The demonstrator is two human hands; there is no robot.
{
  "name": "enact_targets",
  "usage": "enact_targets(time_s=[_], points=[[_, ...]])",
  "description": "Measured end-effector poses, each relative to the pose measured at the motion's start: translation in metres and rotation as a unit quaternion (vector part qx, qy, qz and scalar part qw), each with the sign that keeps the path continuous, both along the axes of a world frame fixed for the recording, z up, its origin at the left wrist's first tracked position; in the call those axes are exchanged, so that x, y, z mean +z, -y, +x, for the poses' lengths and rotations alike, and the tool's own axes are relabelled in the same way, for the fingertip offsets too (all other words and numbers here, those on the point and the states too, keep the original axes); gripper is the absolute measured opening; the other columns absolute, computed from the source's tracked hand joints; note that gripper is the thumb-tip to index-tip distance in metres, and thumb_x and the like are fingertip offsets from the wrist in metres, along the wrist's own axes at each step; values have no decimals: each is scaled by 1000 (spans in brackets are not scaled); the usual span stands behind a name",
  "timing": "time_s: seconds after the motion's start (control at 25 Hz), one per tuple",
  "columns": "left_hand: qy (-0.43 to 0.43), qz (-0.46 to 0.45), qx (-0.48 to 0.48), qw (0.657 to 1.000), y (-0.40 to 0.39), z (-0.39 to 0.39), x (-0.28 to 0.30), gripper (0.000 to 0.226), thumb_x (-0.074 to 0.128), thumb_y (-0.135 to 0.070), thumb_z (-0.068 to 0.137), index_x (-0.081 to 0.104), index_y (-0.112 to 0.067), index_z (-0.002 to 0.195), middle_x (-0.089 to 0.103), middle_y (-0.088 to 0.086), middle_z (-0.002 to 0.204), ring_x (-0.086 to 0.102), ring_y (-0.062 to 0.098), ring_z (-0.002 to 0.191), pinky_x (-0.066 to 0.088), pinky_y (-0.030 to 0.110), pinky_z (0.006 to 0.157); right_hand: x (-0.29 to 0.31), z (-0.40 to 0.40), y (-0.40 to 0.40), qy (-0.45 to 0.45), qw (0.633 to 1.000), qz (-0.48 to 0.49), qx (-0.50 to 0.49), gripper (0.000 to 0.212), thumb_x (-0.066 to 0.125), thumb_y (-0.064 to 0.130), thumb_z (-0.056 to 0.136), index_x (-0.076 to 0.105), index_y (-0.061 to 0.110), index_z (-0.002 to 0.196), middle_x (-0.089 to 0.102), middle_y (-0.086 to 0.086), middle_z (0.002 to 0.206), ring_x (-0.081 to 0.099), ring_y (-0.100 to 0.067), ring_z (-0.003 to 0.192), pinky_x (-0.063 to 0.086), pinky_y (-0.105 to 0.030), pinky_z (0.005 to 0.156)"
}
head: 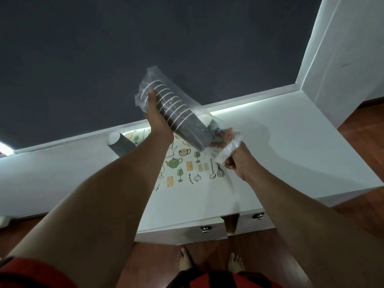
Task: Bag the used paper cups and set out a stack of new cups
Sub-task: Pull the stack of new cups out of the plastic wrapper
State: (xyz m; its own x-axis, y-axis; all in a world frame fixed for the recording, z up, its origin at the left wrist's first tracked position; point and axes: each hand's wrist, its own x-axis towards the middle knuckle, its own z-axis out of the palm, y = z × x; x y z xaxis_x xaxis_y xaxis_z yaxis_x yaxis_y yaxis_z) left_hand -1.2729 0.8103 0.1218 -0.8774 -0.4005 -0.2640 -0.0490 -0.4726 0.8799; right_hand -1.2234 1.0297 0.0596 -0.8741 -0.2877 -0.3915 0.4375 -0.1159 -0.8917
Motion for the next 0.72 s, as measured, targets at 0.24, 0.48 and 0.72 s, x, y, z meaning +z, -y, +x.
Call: enact_targets(time_s=[0.24, 0.48, 0.72], points=[[22, 50, 39, 998, -5, -10, 18, 92, 80, -67, 52, 64, -15, 126, 70, 13, 123, 72, 32, 103, 55, 56, 92, 12, -12, 21, -13, 999, 7, 49, 18, 63, 35, 89, 68, 21, 99, 57, -6, 79, 42, -10, 50, 26, -22, 44], [29, 16, 41, 999, 6, -10, 20, 88, 72, -67, 61, 63, -13, 129, 73, 9, 110, 73, 30, 97, 55, 56, 90, 8, -11, 26, -21, 999, 11, 34, 26, 69, 27, 88, 65, 7, 104, 56, -5, 68, 45, -9, 45, 31, -23, 40], [47, -95, 20, 994, 40, -11, 37, 81, 64, -73, 70, 60, -19, 131, 72, 9, 118, 73, 27, 100, 59, 51, 83, -8, 9, 15, 61, 992, -106, -42, 15, 64, 25, 93, 70, 11, 92, 58, -3, 73, 44, -10, 54, 36, -24, 46]])
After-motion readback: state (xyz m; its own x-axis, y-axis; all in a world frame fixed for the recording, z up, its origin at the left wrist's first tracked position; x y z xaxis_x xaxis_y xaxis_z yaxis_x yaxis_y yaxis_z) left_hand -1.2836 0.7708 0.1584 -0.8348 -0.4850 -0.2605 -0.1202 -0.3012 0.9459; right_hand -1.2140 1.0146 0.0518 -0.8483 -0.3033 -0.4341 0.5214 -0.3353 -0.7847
